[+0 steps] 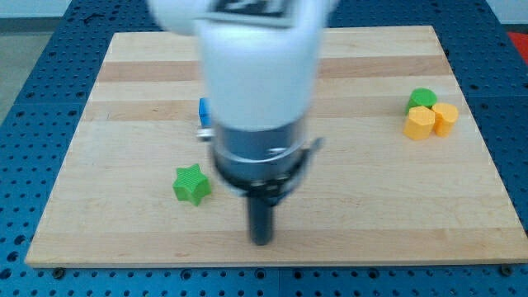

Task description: Move the green star towards the center right

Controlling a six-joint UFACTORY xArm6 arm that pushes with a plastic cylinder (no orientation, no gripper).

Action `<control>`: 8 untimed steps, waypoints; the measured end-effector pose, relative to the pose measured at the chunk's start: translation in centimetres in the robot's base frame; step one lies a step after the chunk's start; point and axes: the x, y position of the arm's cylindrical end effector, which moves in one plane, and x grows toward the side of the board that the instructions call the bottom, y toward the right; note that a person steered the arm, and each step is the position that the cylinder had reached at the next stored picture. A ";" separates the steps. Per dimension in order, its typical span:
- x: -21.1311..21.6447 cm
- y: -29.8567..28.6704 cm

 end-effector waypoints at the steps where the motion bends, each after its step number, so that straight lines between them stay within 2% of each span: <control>1: 0.0 -9.1; 2: -0.3 -17.8; 3: -2.2 -21.9; 4: -3.5 -21.8; 5: -4.6 -19.6; 6: -7.0 -14.9; 8: -7.4 -5.1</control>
